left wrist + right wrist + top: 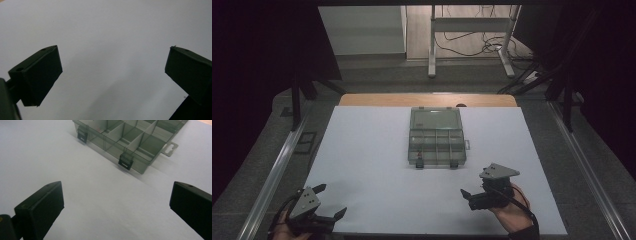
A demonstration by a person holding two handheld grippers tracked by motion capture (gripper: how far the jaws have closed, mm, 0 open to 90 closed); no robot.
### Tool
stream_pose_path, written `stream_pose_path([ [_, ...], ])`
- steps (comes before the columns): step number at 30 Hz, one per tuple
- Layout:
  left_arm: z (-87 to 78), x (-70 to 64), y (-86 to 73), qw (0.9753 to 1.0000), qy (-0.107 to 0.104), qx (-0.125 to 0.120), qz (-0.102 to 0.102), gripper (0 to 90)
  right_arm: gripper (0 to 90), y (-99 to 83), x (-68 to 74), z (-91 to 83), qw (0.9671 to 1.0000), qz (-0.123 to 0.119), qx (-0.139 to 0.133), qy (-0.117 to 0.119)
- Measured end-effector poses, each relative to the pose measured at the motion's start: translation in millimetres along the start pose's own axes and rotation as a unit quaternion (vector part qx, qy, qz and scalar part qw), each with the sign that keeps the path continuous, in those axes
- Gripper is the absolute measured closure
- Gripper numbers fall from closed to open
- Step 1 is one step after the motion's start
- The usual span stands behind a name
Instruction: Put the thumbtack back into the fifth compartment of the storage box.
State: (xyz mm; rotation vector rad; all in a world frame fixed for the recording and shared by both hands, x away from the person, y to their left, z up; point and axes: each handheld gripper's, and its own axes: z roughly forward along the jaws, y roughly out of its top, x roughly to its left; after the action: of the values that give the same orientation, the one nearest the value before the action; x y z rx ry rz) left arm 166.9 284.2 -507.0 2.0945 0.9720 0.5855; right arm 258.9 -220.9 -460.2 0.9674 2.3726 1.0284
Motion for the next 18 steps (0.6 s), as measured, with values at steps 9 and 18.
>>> stream_pose_path([
  [9,0.0,0.5,-0.2,1.0,-0.001,0.0,-0.004,1.4,0.0,-17.3,-5.5,-17.3,0.9994,0.025,-0.014,-0.021],
  [18,-0.9,2.2,-0.8,0.9999,-0.001,-0.003,-0.012,1.4,0.0,-39.6,-12.2,-38.4,0.9974,0.05,-0.029,-0.043],
])
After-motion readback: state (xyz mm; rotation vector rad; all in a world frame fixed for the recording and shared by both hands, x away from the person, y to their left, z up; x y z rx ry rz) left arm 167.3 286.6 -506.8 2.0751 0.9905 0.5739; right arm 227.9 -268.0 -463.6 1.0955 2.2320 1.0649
